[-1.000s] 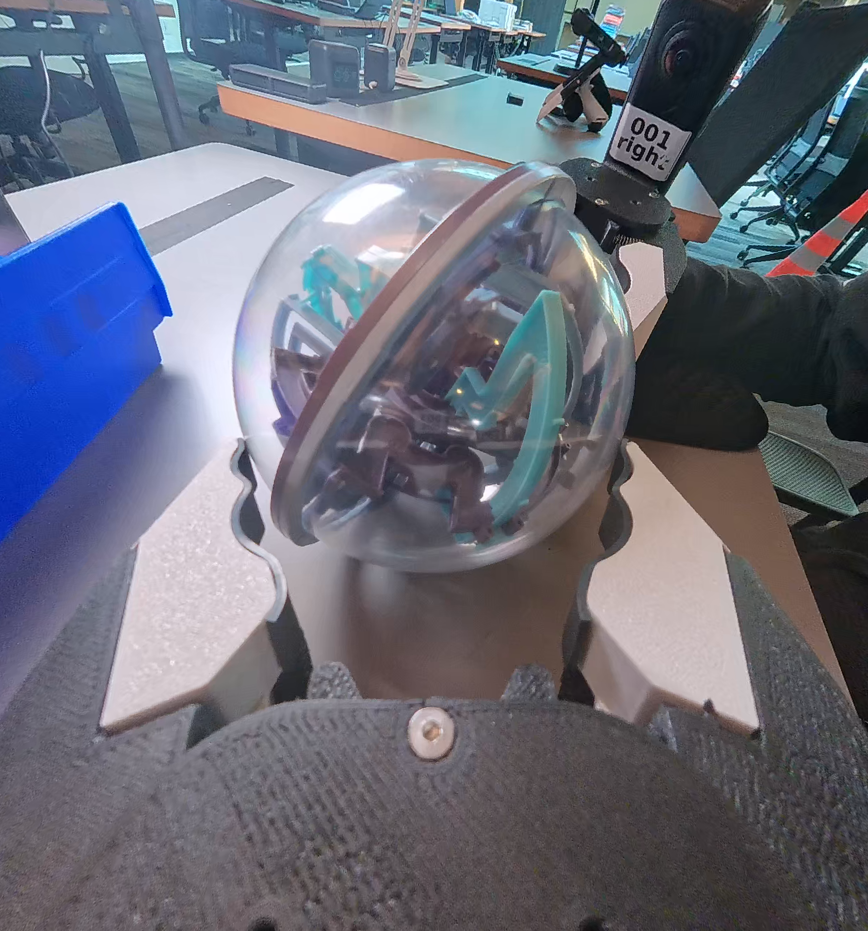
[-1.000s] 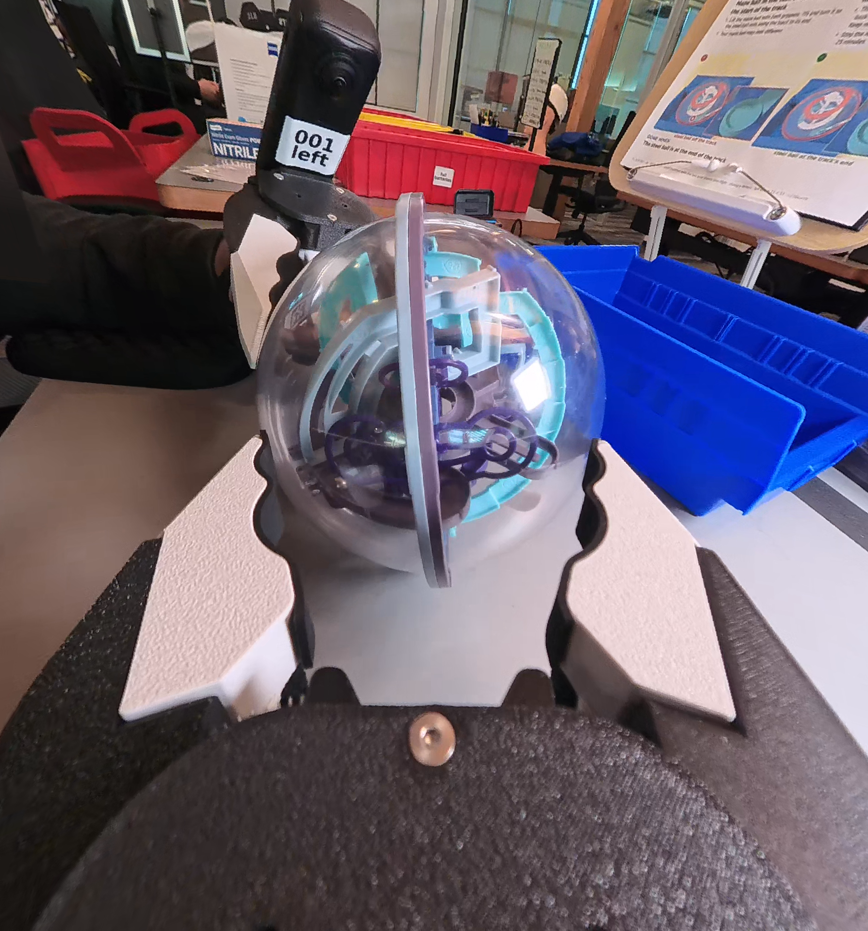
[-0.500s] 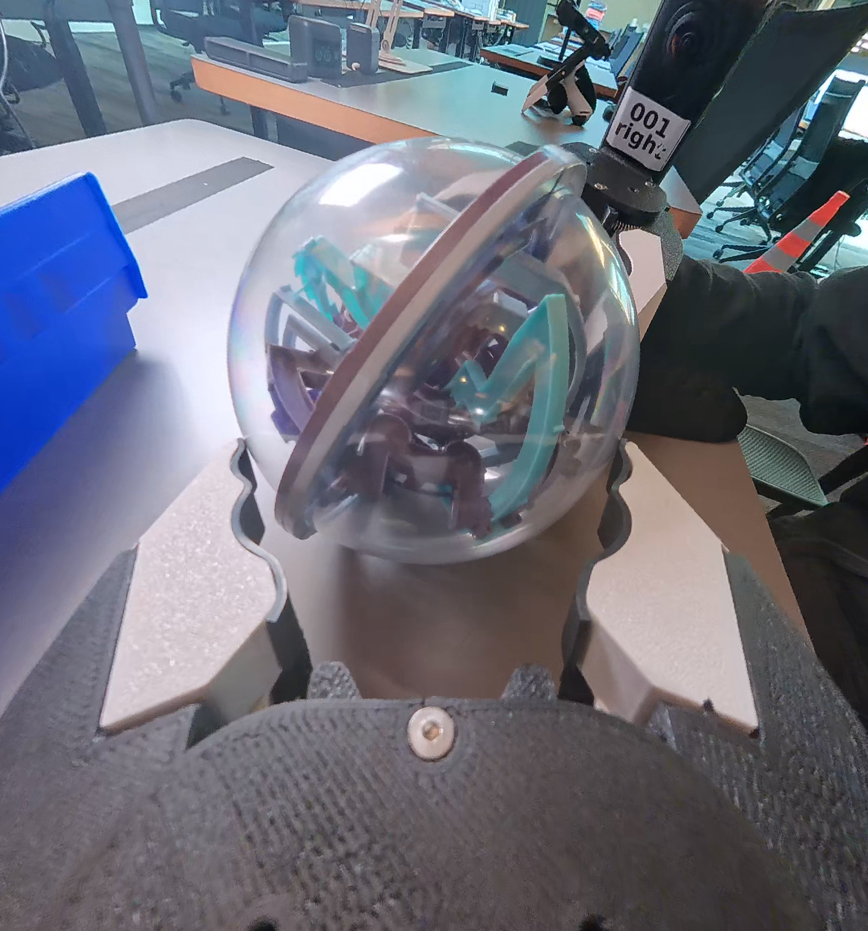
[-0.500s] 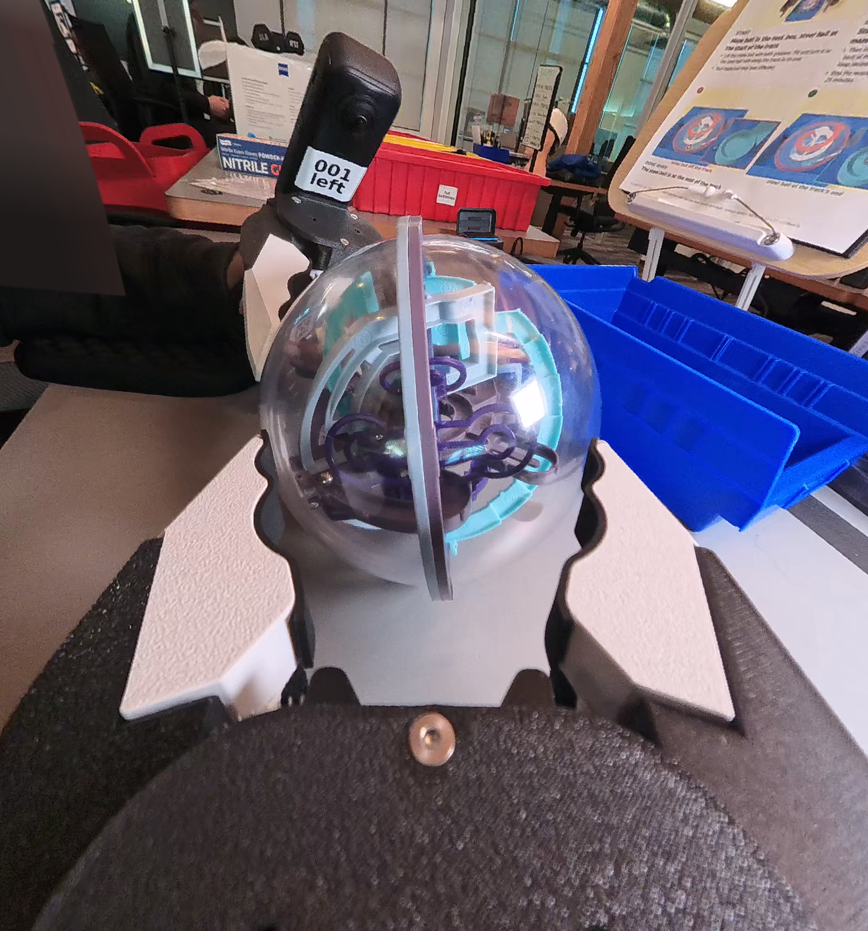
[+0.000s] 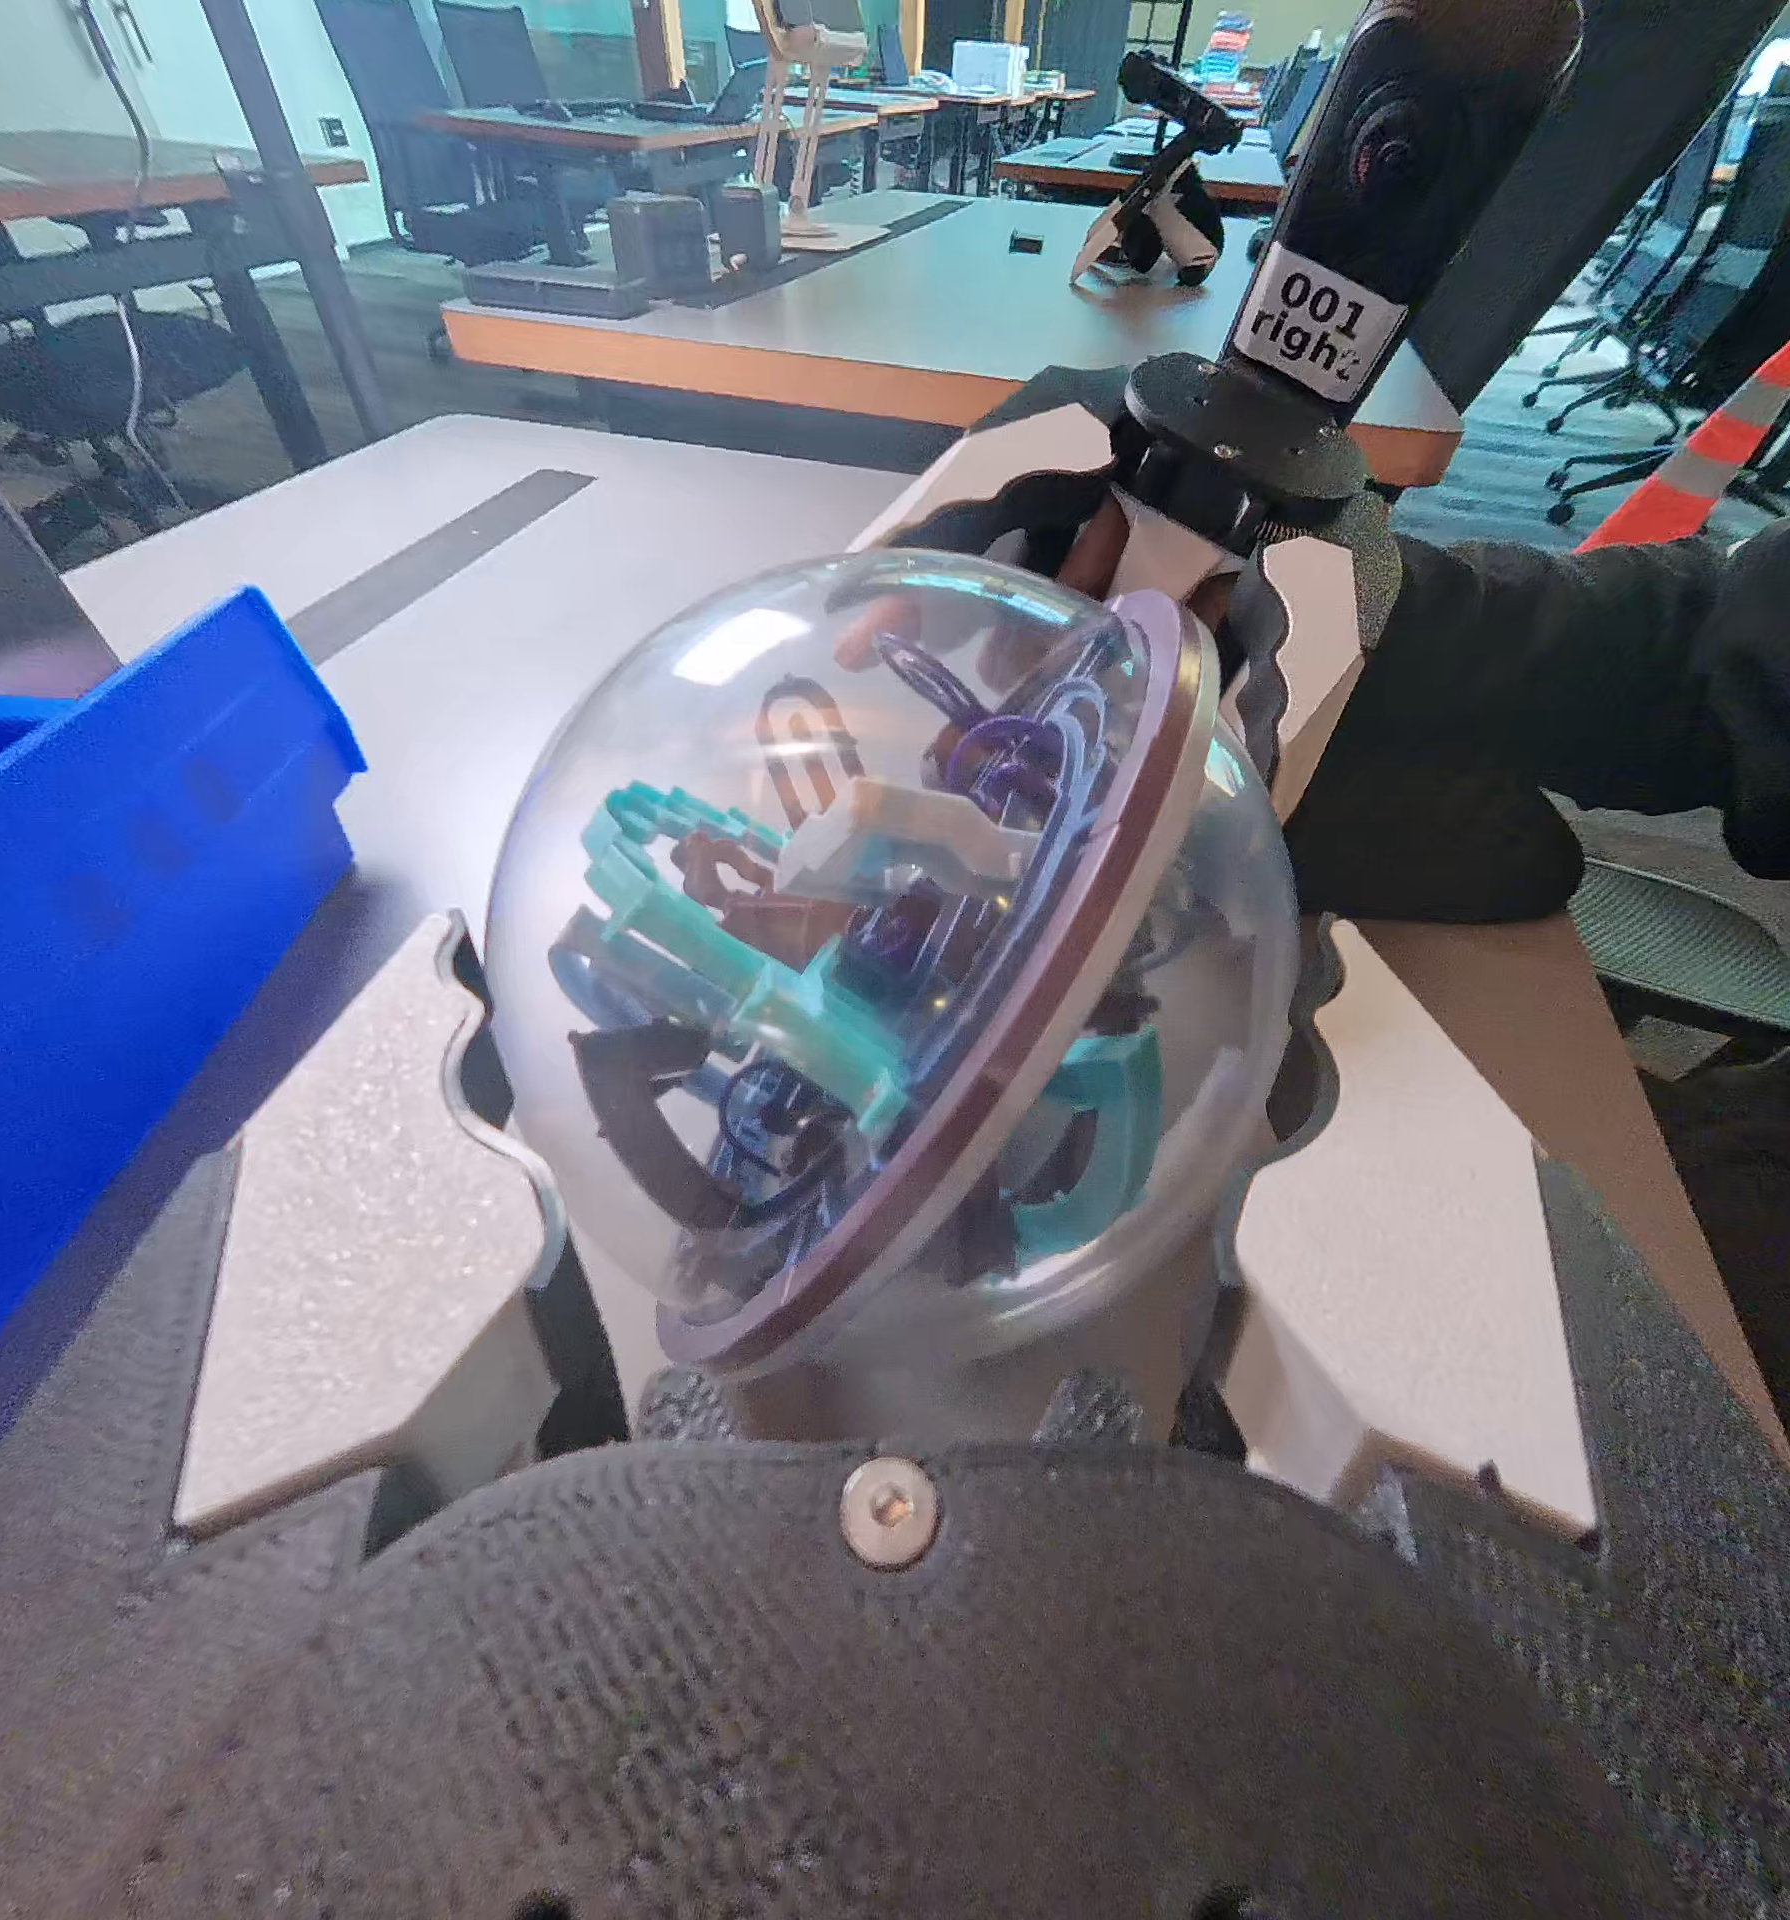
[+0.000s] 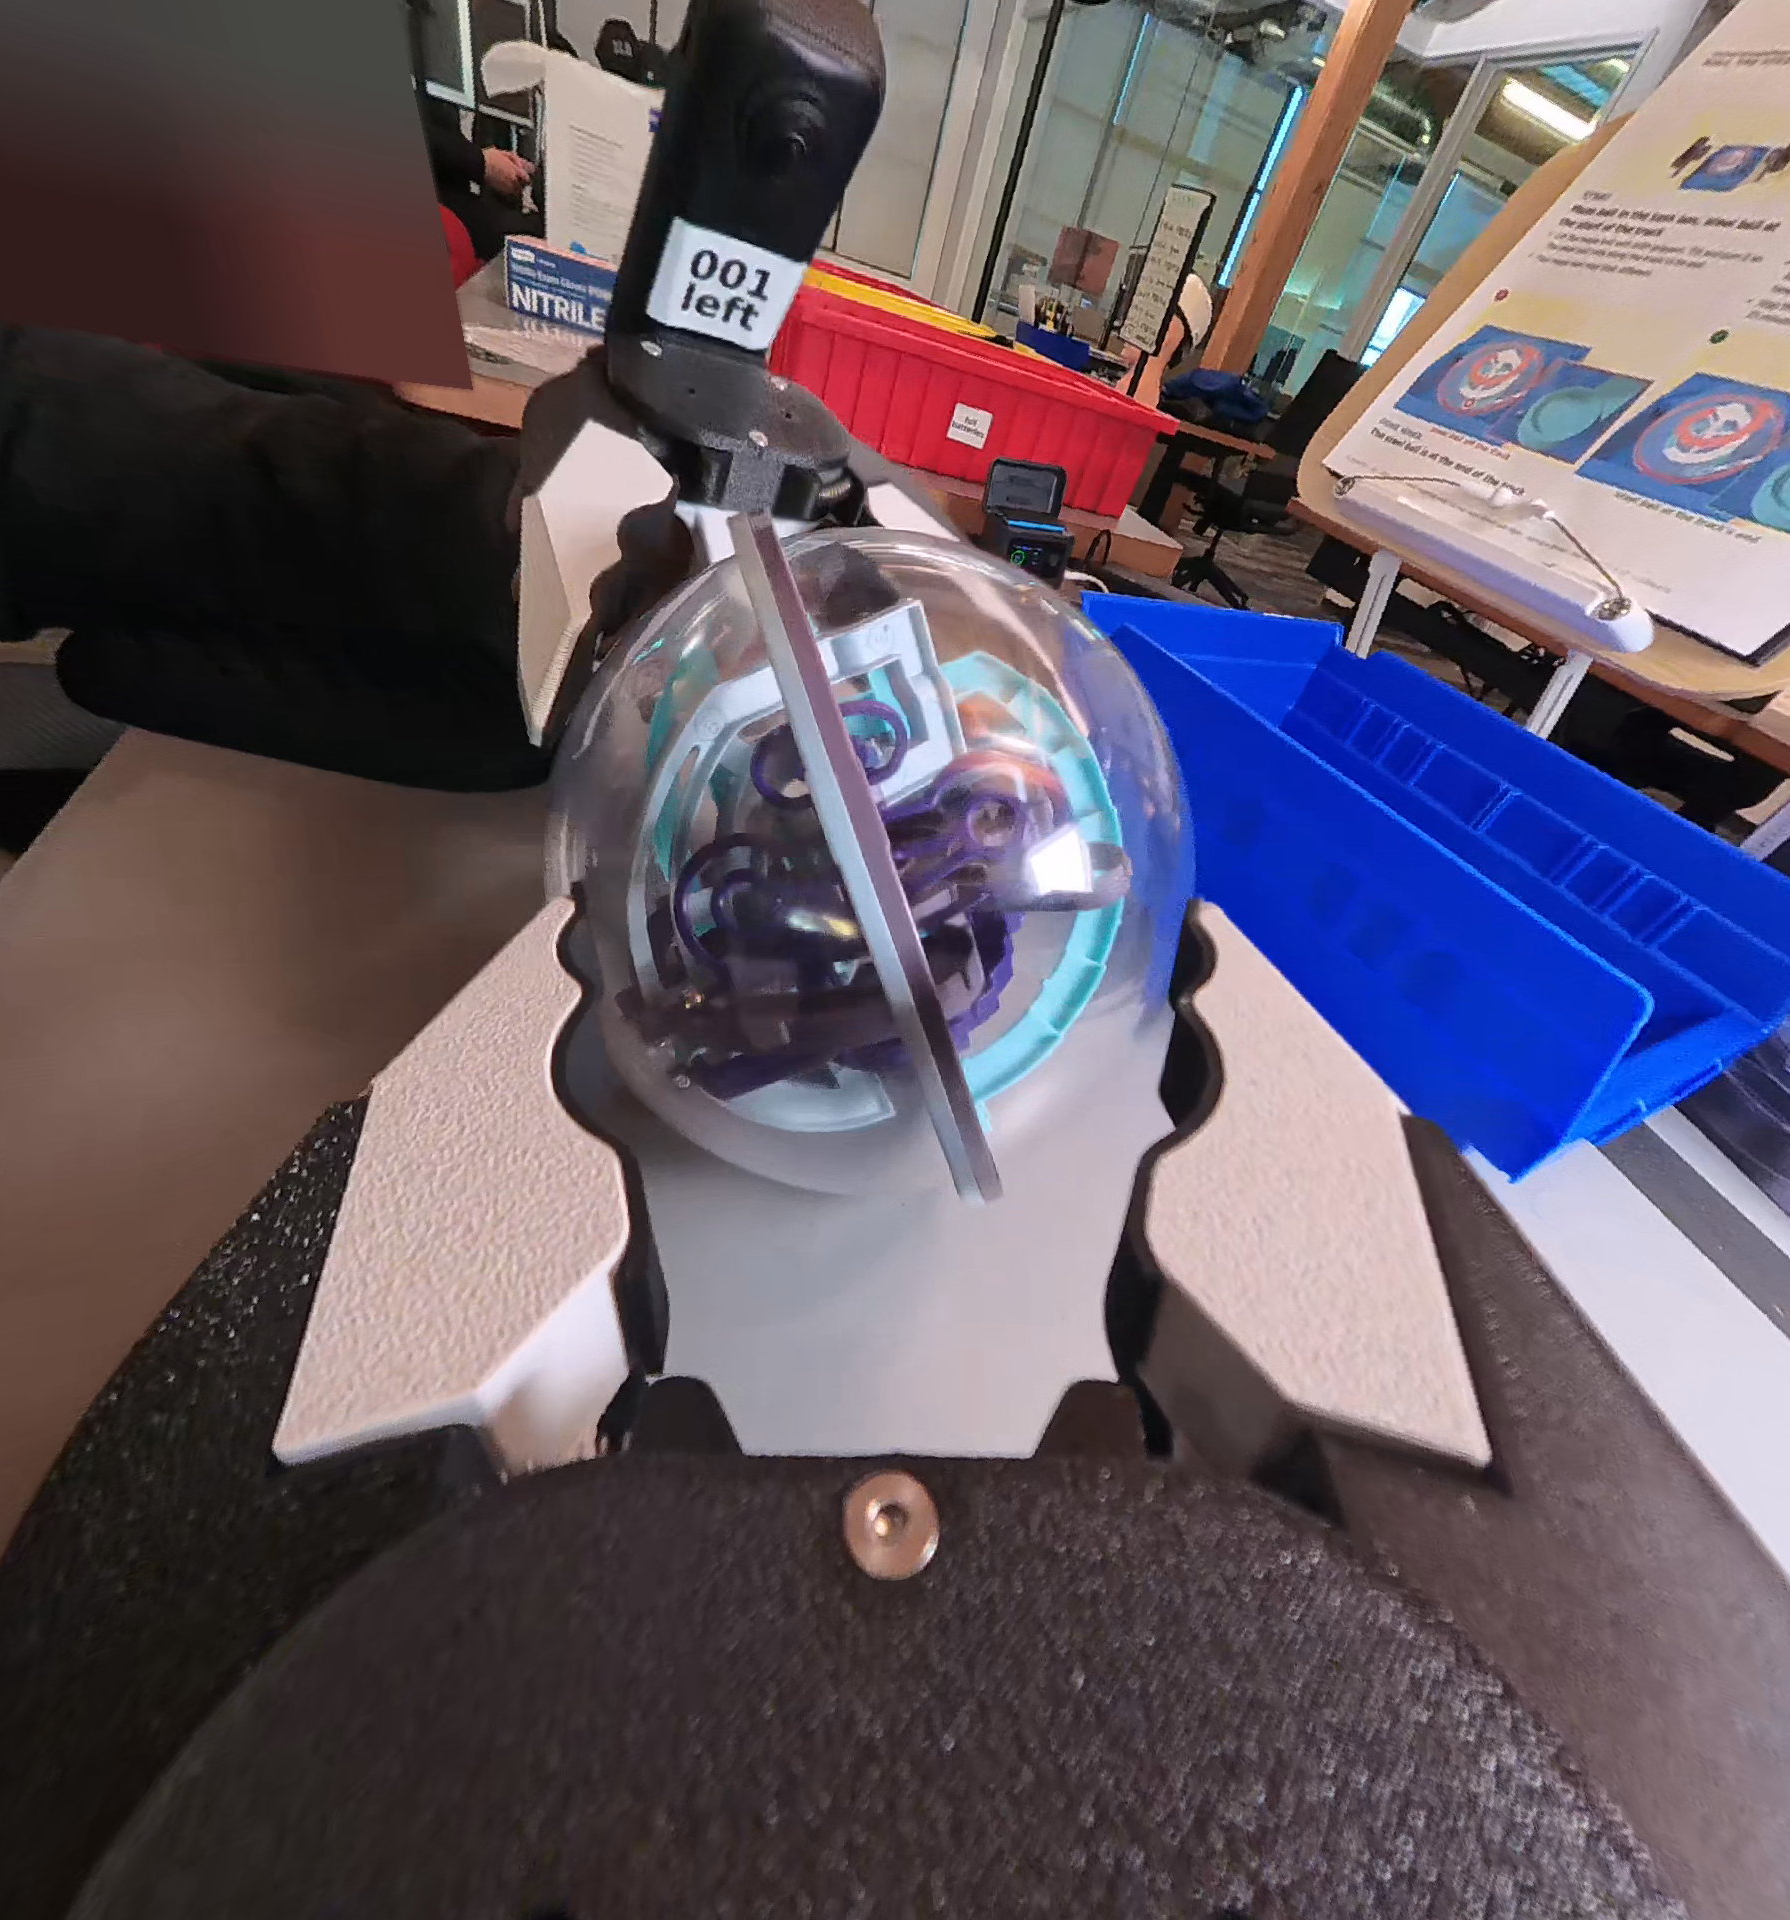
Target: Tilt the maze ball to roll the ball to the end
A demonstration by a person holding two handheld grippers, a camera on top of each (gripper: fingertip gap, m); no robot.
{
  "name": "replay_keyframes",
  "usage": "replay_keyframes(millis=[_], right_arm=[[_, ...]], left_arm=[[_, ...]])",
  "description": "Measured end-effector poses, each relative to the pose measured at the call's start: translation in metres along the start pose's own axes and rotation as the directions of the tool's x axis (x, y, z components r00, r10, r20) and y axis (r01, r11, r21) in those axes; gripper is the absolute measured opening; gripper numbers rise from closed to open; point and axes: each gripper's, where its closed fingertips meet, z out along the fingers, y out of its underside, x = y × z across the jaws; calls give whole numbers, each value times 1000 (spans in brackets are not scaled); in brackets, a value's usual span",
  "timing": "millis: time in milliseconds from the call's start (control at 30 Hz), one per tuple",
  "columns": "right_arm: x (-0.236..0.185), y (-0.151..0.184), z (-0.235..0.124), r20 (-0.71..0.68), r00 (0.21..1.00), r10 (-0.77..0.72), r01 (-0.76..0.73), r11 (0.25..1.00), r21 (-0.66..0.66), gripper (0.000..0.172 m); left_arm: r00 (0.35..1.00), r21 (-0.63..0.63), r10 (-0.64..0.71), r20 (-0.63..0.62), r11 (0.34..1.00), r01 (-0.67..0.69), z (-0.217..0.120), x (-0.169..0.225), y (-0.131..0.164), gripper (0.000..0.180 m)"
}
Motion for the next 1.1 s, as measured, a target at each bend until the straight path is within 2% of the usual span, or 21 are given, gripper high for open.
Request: replay_keyframes(millis=[133,200,333,500,700,800,867,967,1100], right_arm=[[8,-1,-5,-7,999,40,-40,999,17,115],[11,9,-6,-1,999,52,-52,998,-26,124],[8,26,0,13,999,39,-37,994,-103,127],[-6,29,6,53,998,18,-11,992,-125,124],[-6,25,2,64,998,15,-8,993,-114,123],[-6,24,1,68,998,15,-6,992,-125,121],[-7,22,1,68,998,17,-9,993,-120,120],[-8,15,2,73,997,31,-25,996,-86,115],[-11,8,1,83,996,41,-36,998,-59,110]], left_arm=[[999,21,-45,-30,999,46,-3,-4,2,147],[997,32,-64,-40,997,66,-5,-6,3,147],[995,52,-75,-63,996,78,-7,-7,3,147],[988,68,-98,-123,992,107,-2,2,6,147],[988,41,-96,-124,994,101,0,4,8,147],[992,118,-79,-95,989,90,-9,2,-11,151],[998,141,-35,-55,989,43,-13,2,-20,150],[998,98,43,-42,994,-38,-7,10,-14,147],[997,72,69,-40,995,-66,0,13,-8,147]])
